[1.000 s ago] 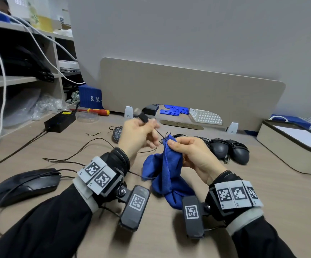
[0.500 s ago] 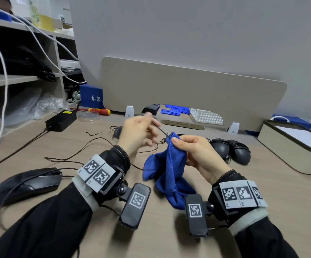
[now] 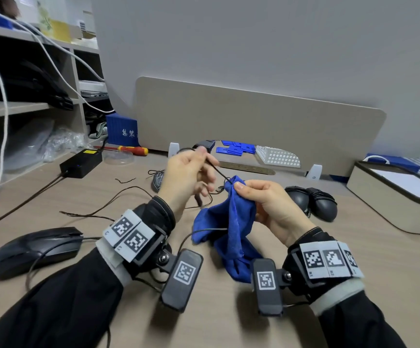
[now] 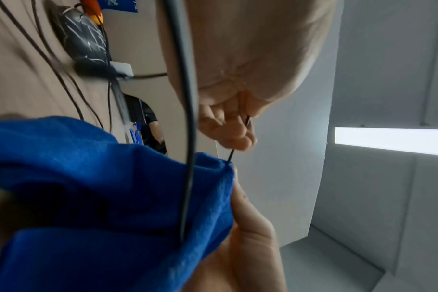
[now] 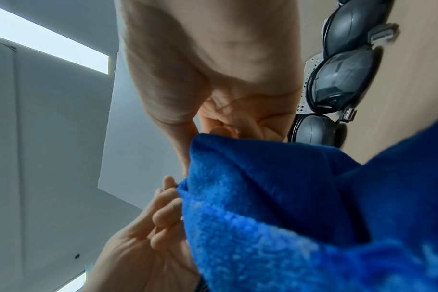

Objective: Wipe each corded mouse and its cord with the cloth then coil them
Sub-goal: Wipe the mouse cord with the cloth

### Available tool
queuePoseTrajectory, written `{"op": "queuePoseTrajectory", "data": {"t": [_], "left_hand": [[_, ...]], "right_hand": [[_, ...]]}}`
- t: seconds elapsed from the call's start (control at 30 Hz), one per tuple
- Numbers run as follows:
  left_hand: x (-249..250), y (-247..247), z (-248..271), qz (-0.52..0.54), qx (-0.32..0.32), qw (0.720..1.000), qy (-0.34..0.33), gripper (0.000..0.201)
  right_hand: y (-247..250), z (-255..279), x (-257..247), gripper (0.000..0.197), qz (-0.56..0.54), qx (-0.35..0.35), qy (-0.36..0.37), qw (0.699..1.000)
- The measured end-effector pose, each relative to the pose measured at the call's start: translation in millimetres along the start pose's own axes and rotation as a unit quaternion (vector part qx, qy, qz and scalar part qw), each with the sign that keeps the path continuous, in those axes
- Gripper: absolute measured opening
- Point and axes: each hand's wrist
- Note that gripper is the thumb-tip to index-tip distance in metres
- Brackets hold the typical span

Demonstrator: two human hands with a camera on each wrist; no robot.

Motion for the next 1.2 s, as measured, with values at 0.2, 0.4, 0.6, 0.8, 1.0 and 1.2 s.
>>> {"op": "queuePoseTrajectory", "data": {"t": [0.2,0.4,0.6,0.8,1.0,1.2], "left_hand": [[7.9,11.1,-8.7,0.065,0.082,0.995,-0.001,0.037],[7.8,6.1,-7.0,0.056,0.025,0.996,0.059,0.038],[13.7,5.9,8.9,-0.041,-0.033,0.984,0.173,0.035],[46.7,15.6,17.6,-0.173,-0.052,0.963,0.201,0.024],[84.6,58.0,15.3,-0.306,-0.043,0.928,0.211,0.015],[97.9,102.9,27.1,-0.462,-0.073,0.852,0.237,0.006]], "right_hand": [[10.1,-1.3,-2.9,0.022,-0.030,0.033,-0.008,0.999],[17.5,3.5,-10.5,0.026,-0.150,0.029,0.007,0.988],[19.2,3.7,-13.3,0.018,-0.083,0.006,-0.021,0.996],[15.0,4.4,-6.4,0.043,0.210,0.008,-0.062,0.976],[-2.6,16.2,-28.4,0.031,0.440,-0.081,-0.052,0.893],[-44.9,21.4,-62.2,0.027,0.501,-0.063,0.012,0.863]]}}
Point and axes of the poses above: each hand's wrist, its own z-axis away from the middle knuckle, its own y-axis out of the back of the hand, x = y × z, and after that the axes turned 4 degrees about x, right-handed
